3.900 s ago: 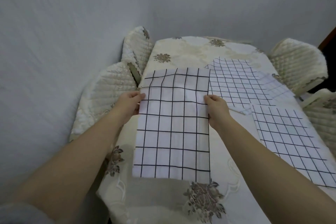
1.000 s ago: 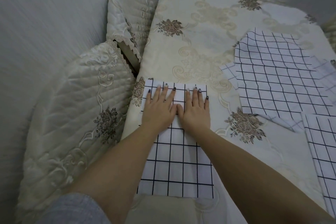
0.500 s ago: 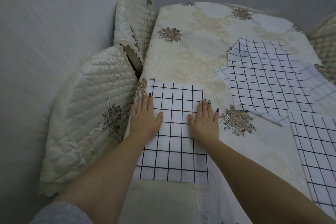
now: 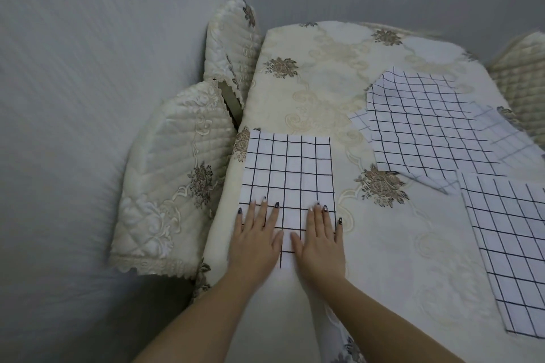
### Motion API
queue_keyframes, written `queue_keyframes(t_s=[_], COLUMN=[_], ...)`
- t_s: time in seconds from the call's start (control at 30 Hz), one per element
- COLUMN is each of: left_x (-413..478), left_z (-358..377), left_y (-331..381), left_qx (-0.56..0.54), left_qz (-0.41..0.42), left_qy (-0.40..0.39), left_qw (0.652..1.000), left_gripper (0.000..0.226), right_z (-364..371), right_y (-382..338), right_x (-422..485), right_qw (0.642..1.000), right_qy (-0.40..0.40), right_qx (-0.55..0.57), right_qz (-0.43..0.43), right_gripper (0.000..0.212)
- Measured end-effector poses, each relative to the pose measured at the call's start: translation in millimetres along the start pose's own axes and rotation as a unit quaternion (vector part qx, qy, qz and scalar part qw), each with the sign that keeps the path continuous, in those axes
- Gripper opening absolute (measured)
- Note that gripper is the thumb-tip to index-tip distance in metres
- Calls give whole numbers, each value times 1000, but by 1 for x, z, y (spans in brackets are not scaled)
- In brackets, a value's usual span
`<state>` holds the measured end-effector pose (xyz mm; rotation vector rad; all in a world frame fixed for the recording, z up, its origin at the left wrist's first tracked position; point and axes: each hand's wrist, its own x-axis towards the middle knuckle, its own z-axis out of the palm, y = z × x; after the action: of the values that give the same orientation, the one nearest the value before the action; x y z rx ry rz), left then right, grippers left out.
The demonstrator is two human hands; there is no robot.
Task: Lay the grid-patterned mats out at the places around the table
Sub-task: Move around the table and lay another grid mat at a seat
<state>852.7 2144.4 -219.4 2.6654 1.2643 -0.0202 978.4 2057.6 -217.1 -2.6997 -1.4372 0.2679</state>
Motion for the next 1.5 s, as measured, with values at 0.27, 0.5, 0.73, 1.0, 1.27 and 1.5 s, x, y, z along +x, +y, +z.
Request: queue_keyframes(t_s=[0.27, 0.5, 0.73, 1.0, 1.27, 1.5], left_x=[-16, -6, -9, -12, -3, -7], left_z=[-11, -69, -68, -61, -65, -65], left_y=[-23, -33, -47, -40, -52, -52], left_qx=[-50, -473, -404, -337, -323, -330], left_qz=[-50, -267, -333, -311, -309, -302], left_qy=[1, 64, -25, -16, -7, -22], left_qw=[998, 837, 852, 889, 895, 894], left_gripper=[70, 43, 28, 12, 9, 8], right_z=[-10, -59, -70, -65, -61, -61], right_y=[16, 25, 49, 45, 39, 39], right_x=[-15, -5, -5, -12, -17, -18], right_qw=[998, 926, 917, 920, 908, 906], right_qy=[-38, 62, -58, -106, -108, -107], right_qx=[30, 346, 311, 292, 327, 332], right_qz=[31, 138, 242, 237, 239, 240], right_gripper=[74, 40, 28, 25, 20, 18])
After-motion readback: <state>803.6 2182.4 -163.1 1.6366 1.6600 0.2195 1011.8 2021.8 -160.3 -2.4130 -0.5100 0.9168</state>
